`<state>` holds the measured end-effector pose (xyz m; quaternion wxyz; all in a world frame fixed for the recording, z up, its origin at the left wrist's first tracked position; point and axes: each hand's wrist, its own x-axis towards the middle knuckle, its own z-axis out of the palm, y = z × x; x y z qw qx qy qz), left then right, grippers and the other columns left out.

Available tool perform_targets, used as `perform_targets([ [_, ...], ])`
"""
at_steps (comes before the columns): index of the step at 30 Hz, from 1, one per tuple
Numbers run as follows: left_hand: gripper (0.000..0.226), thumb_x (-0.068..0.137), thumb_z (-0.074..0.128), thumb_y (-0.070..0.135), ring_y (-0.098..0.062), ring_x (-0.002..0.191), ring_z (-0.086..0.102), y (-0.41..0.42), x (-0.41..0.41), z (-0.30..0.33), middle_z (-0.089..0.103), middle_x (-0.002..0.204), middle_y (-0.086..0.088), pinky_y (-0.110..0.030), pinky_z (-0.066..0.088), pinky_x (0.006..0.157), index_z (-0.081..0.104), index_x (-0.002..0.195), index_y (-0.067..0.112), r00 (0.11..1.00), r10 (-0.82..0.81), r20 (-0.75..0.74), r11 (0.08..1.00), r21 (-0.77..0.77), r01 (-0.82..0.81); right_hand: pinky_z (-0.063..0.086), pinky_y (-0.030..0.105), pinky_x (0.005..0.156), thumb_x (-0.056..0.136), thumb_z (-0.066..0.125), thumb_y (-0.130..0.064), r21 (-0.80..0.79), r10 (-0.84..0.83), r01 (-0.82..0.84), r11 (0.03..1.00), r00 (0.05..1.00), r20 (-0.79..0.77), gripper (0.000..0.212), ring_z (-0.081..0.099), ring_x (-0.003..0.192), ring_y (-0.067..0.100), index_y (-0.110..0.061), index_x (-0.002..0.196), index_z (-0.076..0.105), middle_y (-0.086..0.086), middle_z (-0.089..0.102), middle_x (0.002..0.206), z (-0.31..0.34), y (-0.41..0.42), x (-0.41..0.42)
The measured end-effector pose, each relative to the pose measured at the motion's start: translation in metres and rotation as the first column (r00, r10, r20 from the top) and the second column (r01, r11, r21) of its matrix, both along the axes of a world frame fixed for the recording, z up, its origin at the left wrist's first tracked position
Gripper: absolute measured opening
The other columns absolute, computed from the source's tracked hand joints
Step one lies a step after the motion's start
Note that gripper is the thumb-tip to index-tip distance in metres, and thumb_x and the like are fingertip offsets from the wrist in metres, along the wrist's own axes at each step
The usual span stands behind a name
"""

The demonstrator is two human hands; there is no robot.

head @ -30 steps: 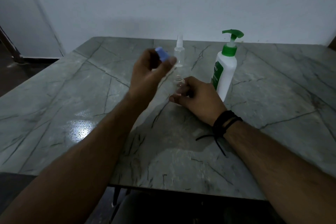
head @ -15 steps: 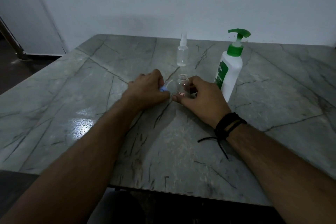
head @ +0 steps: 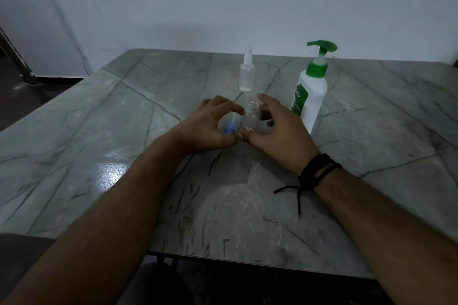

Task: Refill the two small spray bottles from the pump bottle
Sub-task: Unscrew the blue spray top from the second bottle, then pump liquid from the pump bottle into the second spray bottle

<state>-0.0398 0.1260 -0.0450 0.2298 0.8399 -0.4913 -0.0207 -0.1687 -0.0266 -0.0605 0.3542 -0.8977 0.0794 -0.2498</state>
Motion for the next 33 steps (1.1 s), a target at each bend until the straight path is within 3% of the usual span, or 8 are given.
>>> perform_targets([
  [5,0.069,0.066,0.054,0.064,-0.018,0.127,0.039,0.0,-0.005,0.0,0.046,0.134,0.005,-0.045,0.039,0.103,0.053,0.129,0.034,0.998,-0.013,-0.065,0.995,-0.1,0.007,0.04,0.037,0.113,0.079,0.079,-0.048,-0.034,-0.048,0.051,0.998,0.996,0.079,0.105,0.041,0.132,0.013,-0.02,0.158,0.016,0.002,0.042,0.144,0.008,0.006,-0.009],
  [10,0.076,0.066,0.052,0.072,-0.016,0.121,0.047,-0.009,-0.018,-0.001,0.054,0.128,0.004,-0.042,0.042,0.101,0.056,0.125,0.025,0.997,-0.01,-0.077,0.981,-0.193,-0.005,0.049,0.037,0.1,0.089,0.07,-0.027,-0.237,0.004,0.109,0.965,0.902,0.431,0.074,0.046,0.125,0.015,-0.01,0.151,0.035,0.005,0.044,0.137,0.036,0.024,-0.03],
  [15,0.047,0.076,0.067,0.064,-0.011,0.107,0.054,-0.019,-0.016,-0.008,0.061,0.11,0.012,-0.039,0.046,0.095,0.064,0.106,0.028,0.995,0.002,-0.104,0.976,-0.215,-0.024,0.045,0.054,0.102,0.085,0.073,-0.023,-0.289,-0.05,0.293,0.911,0.775,0.63,0.079,0.042,0.133,0.032,0.003,0.148,0.034,0.017,0.041,0.145,0.072,-0.004,-0.046],
  [20,0.038,0.081,0.071,0.051,-0.004,0.097,0.058,-0.019,-0.015,-0.006,0.066,0.105,0.01,-0.022,0.046,0.084,0.067,0.104,0.021,0.989,-0.024,-0.146,0.972,-0.234,-0.01,0.024,0.051,0.121,0.076,0.084,-0.034,-0.071,-0.264,0.317,0.946,0.878,0.398,0.114,0.026,0.147,0.018,-0.013,0.16,0.008,0.006,0.025,0.161,0.064,-0.06,-0.034],
  [24,0.029,0.083,0.071,0.047,0.012,0.092,0.053,-0.019,-0.015,-0.006,0.063,0.105,0.015,-0.008,0.035,0.073,0.064,0.1,0.025,0.986,-0.036,-0.162,0.977,-0.212,0.0,0.037,0.018,0.105,0.079,0.083,-0.012,0.151,-0.064,0.04,0.988,0.985,0.159,0.119,0.037,0.138,0.006,-0.029,0.159,-0.002,-0.003,0.03,0.157,0.045,-0.074,-0.017],
  [28,0.029,0.081,0.071,0.052,0.01,0.093,0.056,-0.02,-0.013,-0.007,0.064,0.103,0.017,-0.009,0.039,0.074,0.063,0.098,0.031,0.984,-0.019,-0.176,0.973,-0.228,-0.022,0.036,0.001,0.095,0.088,0.072,-0.003,0.06,0.016,-0.026,0.998,0.985,0.169,0.099,0.042,0.126,-0.016,-0.022,0.16,0.006,-0.024,0.027,0.153,0.039,-0.074,-0.005],
  [31,0.033,0.08,0.071,0.055,0.005,0.094,0.059,-0.022,-0.011,-0.009,0.065,0.104,0.017,-0.009,0.04,0.074,0.064,0.1,0.03,0.982,0.017,-0.19,0.966,-0.25,-0.065,0.027,0.003,0.106,0.088,0.074,-0.01,-0.09,0.067,-0.053,0.994,0.985,0.158,0.101,0.032,0.138,-0.006,-0.025,0.159,0.003,-0.018,0.022,0.158,0.042,-0.066,0.001],
  [33,0.036,0.08,0.071,0.054,0.005,0.09,0.06,-0.022,-0.01,-0.011,0.066,0.101,0.017,-0.005,0.041,0.07,0.065,0.104,0.029,0.98,0.035,-0.197,0.956,-0.28,-0.09,0.025,0.015,0.115,0.086,0.074,-0.01,-0.186,0.122,-0.096,0.978,0.983,0.136,0.104,0.03,0.144,0.002,-0.025,0.16,0.002,-0.014,0.021,0.161,0.043,-0.062,0.002],
])
